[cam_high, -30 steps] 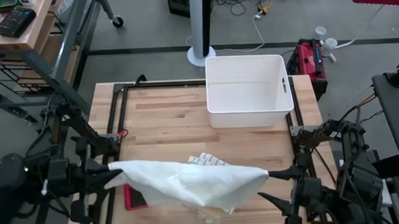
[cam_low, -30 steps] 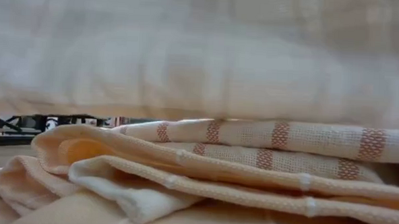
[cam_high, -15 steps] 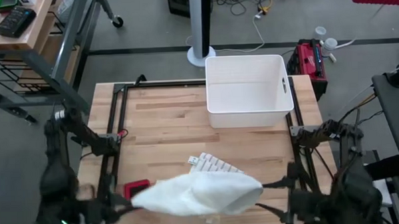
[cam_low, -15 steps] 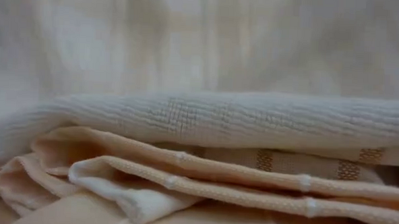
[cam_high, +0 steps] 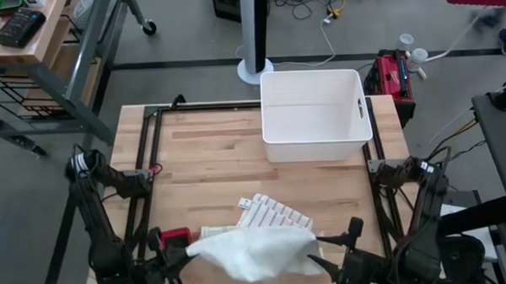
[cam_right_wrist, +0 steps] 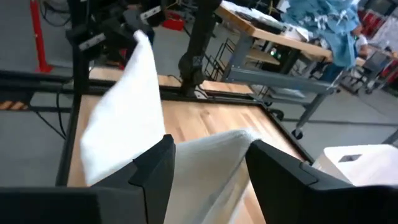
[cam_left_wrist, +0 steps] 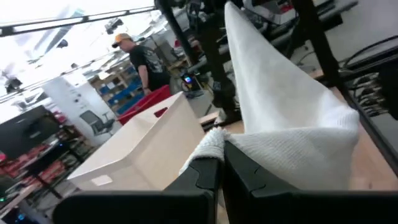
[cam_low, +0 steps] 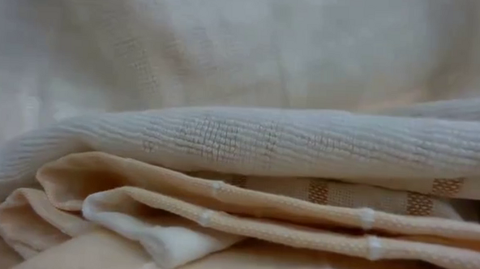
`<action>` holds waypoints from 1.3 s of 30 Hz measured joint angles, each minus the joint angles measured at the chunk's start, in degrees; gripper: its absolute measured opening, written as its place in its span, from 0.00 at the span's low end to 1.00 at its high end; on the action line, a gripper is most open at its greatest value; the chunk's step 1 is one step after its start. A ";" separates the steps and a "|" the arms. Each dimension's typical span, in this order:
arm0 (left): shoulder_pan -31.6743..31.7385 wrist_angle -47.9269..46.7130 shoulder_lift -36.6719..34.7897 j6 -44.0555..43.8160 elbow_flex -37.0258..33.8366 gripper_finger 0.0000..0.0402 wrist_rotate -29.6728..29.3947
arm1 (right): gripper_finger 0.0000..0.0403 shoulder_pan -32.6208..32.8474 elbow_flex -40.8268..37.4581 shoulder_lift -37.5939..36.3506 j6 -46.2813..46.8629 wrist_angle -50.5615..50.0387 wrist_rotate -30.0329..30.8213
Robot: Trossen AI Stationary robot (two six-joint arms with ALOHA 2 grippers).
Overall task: Fold towel
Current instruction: Fold the light brown kitchen towel
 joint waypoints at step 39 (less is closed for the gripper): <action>1.95 -3.00 -1.24 11.02 24.13 0.00 -0.59 | 0.38 -5.35 -2.28 -0.63 -2.92 -2.15 -8.96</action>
